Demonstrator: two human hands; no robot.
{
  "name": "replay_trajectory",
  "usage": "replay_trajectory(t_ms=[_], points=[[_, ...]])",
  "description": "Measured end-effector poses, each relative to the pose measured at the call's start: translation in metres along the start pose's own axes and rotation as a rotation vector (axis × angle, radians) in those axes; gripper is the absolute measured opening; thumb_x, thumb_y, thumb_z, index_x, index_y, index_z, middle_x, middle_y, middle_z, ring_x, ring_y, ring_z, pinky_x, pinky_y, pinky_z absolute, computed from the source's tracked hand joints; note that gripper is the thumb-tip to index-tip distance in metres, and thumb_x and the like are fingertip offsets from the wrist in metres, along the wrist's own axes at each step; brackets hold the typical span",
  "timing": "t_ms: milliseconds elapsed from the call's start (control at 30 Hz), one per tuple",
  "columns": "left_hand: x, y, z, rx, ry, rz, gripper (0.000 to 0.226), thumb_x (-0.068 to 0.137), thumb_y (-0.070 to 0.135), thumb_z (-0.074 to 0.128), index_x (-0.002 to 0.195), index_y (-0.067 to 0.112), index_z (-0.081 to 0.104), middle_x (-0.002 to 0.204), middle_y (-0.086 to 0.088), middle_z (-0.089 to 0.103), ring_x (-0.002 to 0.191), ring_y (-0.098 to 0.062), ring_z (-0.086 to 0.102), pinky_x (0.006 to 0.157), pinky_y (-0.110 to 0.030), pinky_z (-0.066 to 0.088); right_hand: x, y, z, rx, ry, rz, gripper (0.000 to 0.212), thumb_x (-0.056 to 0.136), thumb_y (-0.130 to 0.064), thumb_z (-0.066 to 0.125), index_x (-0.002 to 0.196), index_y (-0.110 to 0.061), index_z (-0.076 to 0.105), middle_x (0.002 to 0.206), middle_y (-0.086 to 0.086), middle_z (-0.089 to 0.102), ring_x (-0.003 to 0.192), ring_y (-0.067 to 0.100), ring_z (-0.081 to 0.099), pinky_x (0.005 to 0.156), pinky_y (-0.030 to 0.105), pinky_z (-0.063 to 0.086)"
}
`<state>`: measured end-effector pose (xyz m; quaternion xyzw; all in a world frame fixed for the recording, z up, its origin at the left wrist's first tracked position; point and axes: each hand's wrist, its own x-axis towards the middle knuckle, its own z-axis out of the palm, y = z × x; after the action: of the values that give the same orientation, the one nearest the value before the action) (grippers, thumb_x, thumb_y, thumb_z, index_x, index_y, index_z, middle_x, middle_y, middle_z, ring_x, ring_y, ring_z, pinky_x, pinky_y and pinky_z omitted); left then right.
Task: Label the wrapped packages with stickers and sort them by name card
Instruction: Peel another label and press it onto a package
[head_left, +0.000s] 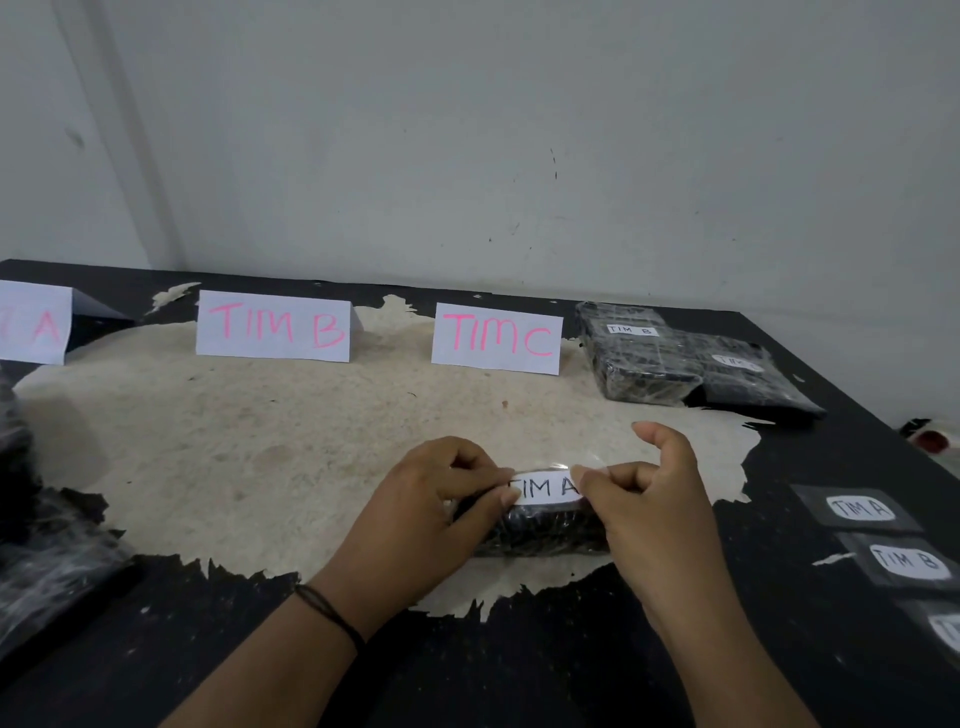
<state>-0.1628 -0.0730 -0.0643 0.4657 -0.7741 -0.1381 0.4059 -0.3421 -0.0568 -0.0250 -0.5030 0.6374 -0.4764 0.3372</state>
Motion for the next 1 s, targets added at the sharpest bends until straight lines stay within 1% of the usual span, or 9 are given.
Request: replay_trajectory(t_ms=[233, 333, 433, 500, 567, 733, 833, 900, 1000], points=[[0.001, 0.001, 0.0, 0.043, -0.007, -0.004, 0.035, 0.083, 0.049, 0.05, 0.103, 0.031, 0.071, 0.091, 0.018, 0.061, 0.085, -0.001, 0.056, 0.069, -0.014, 0.047, 0.002, 0.007, 0.0, -0.044, -0.006, -0.023, 0.062, 0.083, -0.021, 0.069, 0.134, -0.027, 0.034, 0.076, -0.004, 0.065, 0.07, 0.001, 0.06, 0.054, 0.01, 0.035], [0.001, 0.002, 0.0, 0.069, -0.027, -0.007, 0.036, 0.082, 0.05, 0.048, 0.103, 0.03, 0.07, 0.091, 0.017, 0.059, 0.087, -0.002, 0.055, 0.072, -0.015, 0.046, 0.002, 0.009, 0.001, -0.062, 0.005, -0.04, 0.064, 0.083, -0.02, 0.068, 0.135, -0.026, 0.032, 0.078, -0.004, 0.065, 0.071, 0.003, 0.06, 0.056, 0.011, 0.037], [0.001, 0.005, 0.001, 0.086, -0.031, -0.014, 0.038, 0.081, 0.051, 0.047, 0.103, 0.03, 0.07, 0.089, 0.017, 0.057, 0.085, -0.002, 0.054, 0.072, -0.012, 0.042, 0.002, 0.011, 0.003, -0.093, 0.017, -0.063, 0.067, 0.084, -0.019, 0.067, 0.138, -0.027, 0.029, 0.082, -0.001, 0.064, 0.071, 0.004, 0.059, 0.052, 0.008, 0.041], [0.003, 0.007, 0.001, 0.123, -0.023, -0.015, 0.037, 0.08, 0.05, 0.046, 0.101, 0.031, 0.07, 0.087, 0.016, 0.056, 0.082, -0.002, 0.053, 0.073, -0.016, 0.042, 0.002, 0.013, 0.005, -0.105, 0.029, -0.084, 0.069, 0.084, -0.017, 0.067, 0.139, -0.028, 0.027, 0.082, -0.002, 0.061, 0.07, 0.003, 0.058, 0.052, 0.005, 0.041], [0.006, 0.01, 0.001, 0.18, -0.007, 0.003, 0.037, 0.079, 0.049, 0.047, 0.102, 0.03, 0.07, 0.085, 0.014, 0.055, 0.08, -0.004, 0.051, 0.074, -0.023, 0.042, 0.001, 0.013, 0.006, -0.116, 0.042, -0.102, 0.073, 0.083, -0.017, 0.068, 0.141, -0.027, 0.026, 0.082, -0.005, 0.058, 0.07, 0.003, 0.057, 0.051, 0.008, 0.041], [0.017, 0.023, 0.01, 0.215, -0.052, 0.054, 0.043, 0.082, 0.052, 0.047, 0.108, 0.025, 0.07, 0.085, 0.01, 0.054, 0.076, -0.007, 0.051, 0.068, -0.026, 0.047, 0.003, 0.018, 0.002, -0.09, 0.032, -0.102, 0.077, 0.081, -0.024, 0.071, 0.142, -0.028, 0.025, 0.089, -0.004, 0.054, 0.075, 0.007, 0.055, 0.055, 0.014, 0.037], [0.016, 0.02, 0.014, 0.173, -0.063, 0.012, 0.038, 0.083, 0.05, 0.054, 0.11, 0.029, 0.069, 0.088, 0.011, 0.051, 0.077, -0.002, 0.048, 0.068, -0.012, 0.037, 0.006, 0.026, -0.001, -0.064, 0.023, -0.049, 0.077, 0.078, -0.036, 0.071, 0.14, -0.03, 0.026, 0.102, -0.007, 0.049, 0.091, 0.01, 0.052, 0.065, 0.021, 0.041], [0.012, 0.018, 0.016, 0.131, -0.044, -0.019, 0.033, 0.084, 0.044, 0.062, 0.113, 0.029, 0.067, 0.09, 0.012, 0.05, 0.085, 0.0, 0.047, 0.067, -0.007, 0.034, 0.008, 0.031, -0.003, -0.013, -0.005, 0.035, 0.077, 0.077, -0.045, 0.069, 0.14, -0.031, 0.027, 0.112, -0.006, 0.048, 0.1, 0.013, 0.052, 0.07, 0.024, 0.042], [0.009, 0.017, 0.019, 0.109, -0.023, -0.032, 0.036, 0.082, 0.045, 0.062, 0.114, 0.029, 0.067, 0.091, 0.014, 0.049, 0.088, 0.0, 0.047, 0.07, -0.005, 0.035, 0.01, 0.036, -0.006, 0.019, -0.045, 0.092, 0.067, 0.084, -0.046, 0.061, 0.14, -0.029, 0.027, 0.112, -0.006, 0.052, 0.097, 0.01, 0.054, 0.063, 0.017, 0.039]])
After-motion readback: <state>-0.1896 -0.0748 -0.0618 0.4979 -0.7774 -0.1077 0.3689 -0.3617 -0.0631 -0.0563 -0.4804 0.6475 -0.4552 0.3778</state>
